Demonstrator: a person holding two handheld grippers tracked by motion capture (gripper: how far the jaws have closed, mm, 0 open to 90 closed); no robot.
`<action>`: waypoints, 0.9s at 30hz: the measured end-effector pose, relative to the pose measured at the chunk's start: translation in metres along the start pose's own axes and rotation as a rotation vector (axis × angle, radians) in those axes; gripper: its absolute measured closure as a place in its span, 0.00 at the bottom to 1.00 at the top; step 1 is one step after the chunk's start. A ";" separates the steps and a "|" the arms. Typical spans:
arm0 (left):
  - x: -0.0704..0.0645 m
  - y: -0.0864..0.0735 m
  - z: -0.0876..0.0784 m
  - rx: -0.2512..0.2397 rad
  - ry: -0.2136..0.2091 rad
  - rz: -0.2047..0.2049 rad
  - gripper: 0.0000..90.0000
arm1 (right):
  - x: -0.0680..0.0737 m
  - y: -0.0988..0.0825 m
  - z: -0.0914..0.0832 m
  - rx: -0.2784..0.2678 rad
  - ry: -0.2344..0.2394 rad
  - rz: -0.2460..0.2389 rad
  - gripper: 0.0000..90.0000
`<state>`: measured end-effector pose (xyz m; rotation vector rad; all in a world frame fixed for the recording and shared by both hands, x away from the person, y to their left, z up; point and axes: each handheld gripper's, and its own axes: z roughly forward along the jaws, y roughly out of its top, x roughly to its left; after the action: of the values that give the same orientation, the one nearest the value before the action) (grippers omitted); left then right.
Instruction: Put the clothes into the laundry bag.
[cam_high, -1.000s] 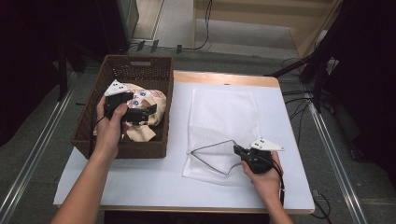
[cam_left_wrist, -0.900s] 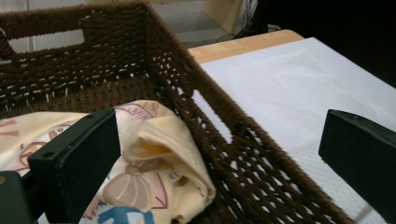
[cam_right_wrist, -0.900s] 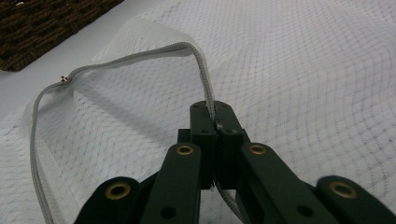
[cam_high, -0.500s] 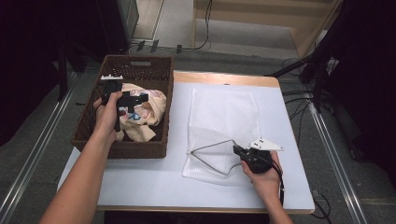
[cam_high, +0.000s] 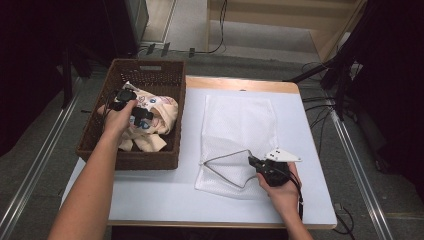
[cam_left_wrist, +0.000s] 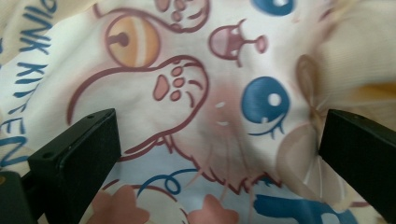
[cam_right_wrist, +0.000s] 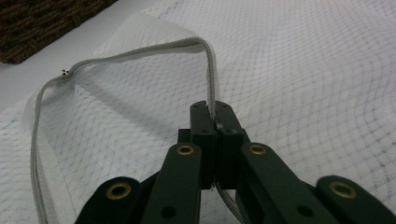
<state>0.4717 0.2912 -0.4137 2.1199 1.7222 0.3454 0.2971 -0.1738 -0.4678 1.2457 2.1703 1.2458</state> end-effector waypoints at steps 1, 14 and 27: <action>0.000 0.000 0.003 0.011 -0.004 -0.004 0.00 | 0.000 0.000 0.000 0.000 0.000 0.000 1.00; -0.007 -0.003 0.013 0.097 -0.024 -0.024 0.27 | -0.001 0.000 0.001 0.001 0.001 -0.001 1.00; -0.048 0.003 -0.006 0.082 -0.512 0.121 0.74 | 0.001 0.002 0.003 0.001 0.002 -0.010 1.00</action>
<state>0.4610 0.2445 -0.4047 2.1323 1.3328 -0.2267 0.2996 -0.1709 -0.4681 1.2328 2.1762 1.2433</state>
